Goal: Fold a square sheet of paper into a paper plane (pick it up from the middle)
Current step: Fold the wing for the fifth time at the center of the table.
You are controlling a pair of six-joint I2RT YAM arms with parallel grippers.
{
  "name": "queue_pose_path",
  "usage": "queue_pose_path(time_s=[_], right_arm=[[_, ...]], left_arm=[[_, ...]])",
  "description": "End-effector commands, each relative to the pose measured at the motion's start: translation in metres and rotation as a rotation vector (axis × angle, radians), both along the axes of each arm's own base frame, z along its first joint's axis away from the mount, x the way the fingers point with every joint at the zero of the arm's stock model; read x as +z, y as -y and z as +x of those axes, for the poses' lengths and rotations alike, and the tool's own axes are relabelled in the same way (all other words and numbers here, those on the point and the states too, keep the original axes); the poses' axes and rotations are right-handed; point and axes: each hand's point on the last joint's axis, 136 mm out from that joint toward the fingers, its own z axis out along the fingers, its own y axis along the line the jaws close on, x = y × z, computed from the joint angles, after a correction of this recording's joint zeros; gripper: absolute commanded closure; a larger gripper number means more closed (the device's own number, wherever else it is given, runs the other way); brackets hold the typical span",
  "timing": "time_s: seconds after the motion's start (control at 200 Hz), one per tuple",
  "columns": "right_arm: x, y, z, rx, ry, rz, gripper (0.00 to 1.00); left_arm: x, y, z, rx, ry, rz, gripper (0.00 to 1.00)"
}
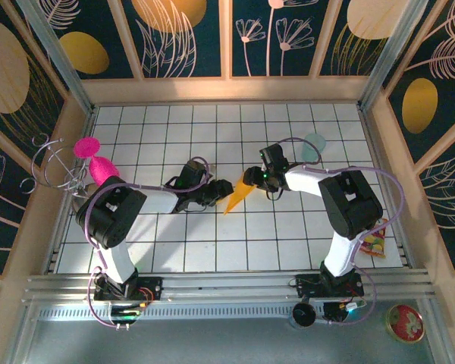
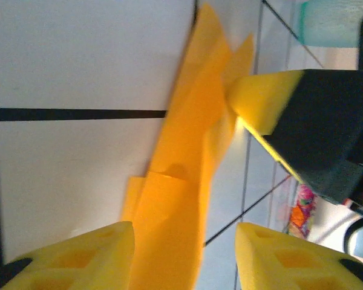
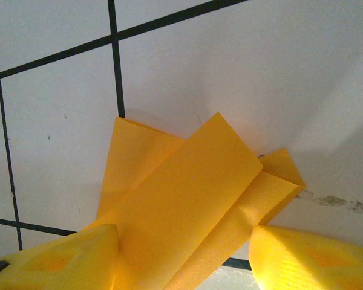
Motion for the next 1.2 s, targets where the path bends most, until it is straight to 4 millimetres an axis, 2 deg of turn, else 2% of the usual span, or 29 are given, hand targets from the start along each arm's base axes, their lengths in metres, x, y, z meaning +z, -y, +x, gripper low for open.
queue_pose_path(time_s=[0.0,0.315,0.501,0.946,1.196], right_arm=[[-0.055,-0.001,-0.017,0.021,-0.096,-0.049,0.38],[-0.058,0.0,-0.017,0.016,-0.106,-0.051,0.38],[-0.058,0.0,-0.017,0.012,-0.11,-0.054,0.38],[-0.061,0.002,-0.016,0.002,-0.124,-0.06,0.39],[-0.066,0.005,-0.019,-0.001,-0.135,-0.074,0.41]], left_arm=[[-0.002,-0.004,0.001,-0.014,0.021,0.067,0.52],[-0.007,0.011,-0.004,-0.086,0.031,0.101,0.5],[-0.02,0.009,-0.005,-0.097,0.014,0.165,0.5],[-0.056,-0.009,-0.009,-0.082,-0.042,0.303,0.71],[-0.072,-0.015,-0.007,-0.075,-0.059,0.356,0.75]])
